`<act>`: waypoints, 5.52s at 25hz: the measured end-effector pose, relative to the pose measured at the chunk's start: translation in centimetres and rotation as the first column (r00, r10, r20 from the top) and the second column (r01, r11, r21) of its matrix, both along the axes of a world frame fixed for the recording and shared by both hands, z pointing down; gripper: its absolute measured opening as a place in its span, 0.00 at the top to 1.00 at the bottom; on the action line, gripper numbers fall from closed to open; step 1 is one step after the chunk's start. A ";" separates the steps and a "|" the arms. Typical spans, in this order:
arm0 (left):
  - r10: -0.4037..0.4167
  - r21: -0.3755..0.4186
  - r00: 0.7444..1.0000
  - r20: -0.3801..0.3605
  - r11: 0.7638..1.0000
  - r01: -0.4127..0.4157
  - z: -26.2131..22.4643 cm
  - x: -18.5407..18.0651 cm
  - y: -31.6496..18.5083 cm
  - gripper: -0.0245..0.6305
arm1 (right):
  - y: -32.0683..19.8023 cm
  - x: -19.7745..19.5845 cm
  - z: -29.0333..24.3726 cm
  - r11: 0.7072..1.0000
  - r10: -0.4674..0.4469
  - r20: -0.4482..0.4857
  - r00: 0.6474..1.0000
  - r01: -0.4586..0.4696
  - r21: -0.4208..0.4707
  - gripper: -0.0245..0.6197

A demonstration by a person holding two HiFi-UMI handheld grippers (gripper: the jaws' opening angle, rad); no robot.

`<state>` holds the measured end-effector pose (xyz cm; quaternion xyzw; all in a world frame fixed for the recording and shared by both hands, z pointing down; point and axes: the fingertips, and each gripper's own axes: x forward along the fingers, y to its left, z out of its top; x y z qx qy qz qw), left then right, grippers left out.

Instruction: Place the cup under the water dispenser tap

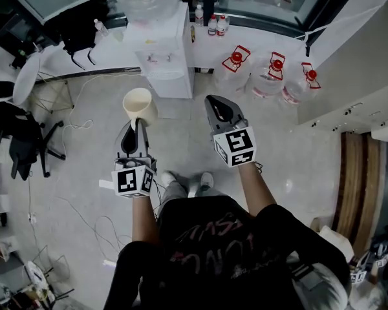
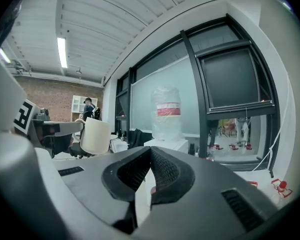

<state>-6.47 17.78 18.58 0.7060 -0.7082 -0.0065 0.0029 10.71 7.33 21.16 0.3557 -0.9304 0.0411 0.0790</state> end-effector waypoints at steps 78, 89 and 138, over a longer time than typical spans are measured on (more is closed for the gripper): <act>0.253 -0.022 0.966 -0.061 0.967 -0.255 47.4 -11.7 -36.8 0.90 | -27.9 -11.1 47.5 0.970 0.108 -0.118 0.987 -0.130 -0.203 0.94; 0.275 0.024 0.960 -0.052 0.961 -0.275 51.3 -11.7 -38.3 0.90 | -29.0 -11.0 52.6 0.969 0.106 -0.119 0.987 -0.130 -0.212 0.94; 0.293 -0.105 0.954 -0.057 0.949 -0.298 53.3 -10.4 -38.8 0.89 | -29.2 -12.1 52.4 0.964 0.082 -0.115 0.990 -0.108 -0.241 0.94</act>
